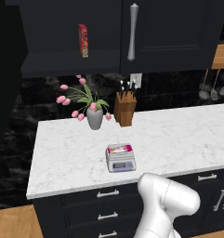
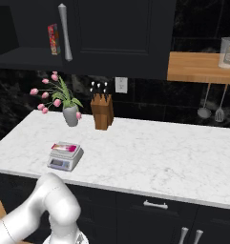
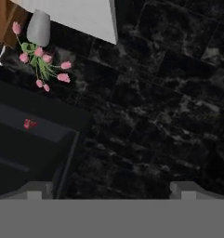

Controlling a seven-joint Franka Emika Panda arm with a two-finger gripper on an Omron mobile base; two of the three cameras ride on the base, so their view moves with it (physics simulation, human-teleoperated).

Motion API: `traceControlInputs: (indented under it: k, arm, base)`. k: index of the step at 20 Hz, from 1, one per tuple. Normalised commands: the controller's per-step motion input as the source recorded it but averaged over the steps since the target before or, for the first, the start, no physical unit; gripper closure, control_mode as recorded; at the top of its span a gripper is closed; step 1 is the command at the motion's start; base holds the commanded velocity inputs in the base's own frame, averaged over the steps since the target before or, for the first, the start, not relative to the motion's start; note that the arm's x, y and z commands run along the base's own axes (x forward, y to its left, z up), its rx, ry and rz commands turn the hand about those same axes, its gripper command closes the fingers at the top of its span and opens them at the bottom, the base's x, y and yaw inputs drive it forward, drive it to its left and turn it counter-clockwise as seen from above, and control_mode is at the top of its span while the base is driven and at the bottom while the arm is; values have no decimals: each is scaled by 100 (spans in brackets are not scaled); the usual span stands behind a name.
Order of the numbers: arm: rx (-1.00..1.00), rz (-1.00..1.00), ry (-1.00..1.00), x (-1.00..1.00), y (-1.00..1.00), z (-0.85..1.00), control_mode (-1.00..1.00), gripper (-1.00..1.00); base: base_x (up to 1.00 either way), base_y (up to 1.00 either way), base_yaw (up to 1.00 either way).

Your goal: Pick the bar and place it on the digital scale for weighing, and close the cabinet.

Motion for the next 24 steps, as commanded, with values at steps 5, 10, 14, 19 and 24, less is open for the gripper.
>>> traceControlInputs:
  k: [5, 10, 14, 19, 24]
  arm:
    - [17, 61, -14, 100, -52, -18, -100, -100]
    - [18, 47, -7, 100, -15, 23, -100, -100]
    - [29, 23, 6, 100, 7, 24, -100, -100]
    - [23, 8, -8, 69, 73, 0, -100, -100]
    - [27, -1, -12, 40, 91, 9, -100, -100]
  base:
    - [0, 0, 0]
    - [0, 0, 0]
    - [0, 0, 0]
    - [0, 0, 0]
    - [0, 0, 0]
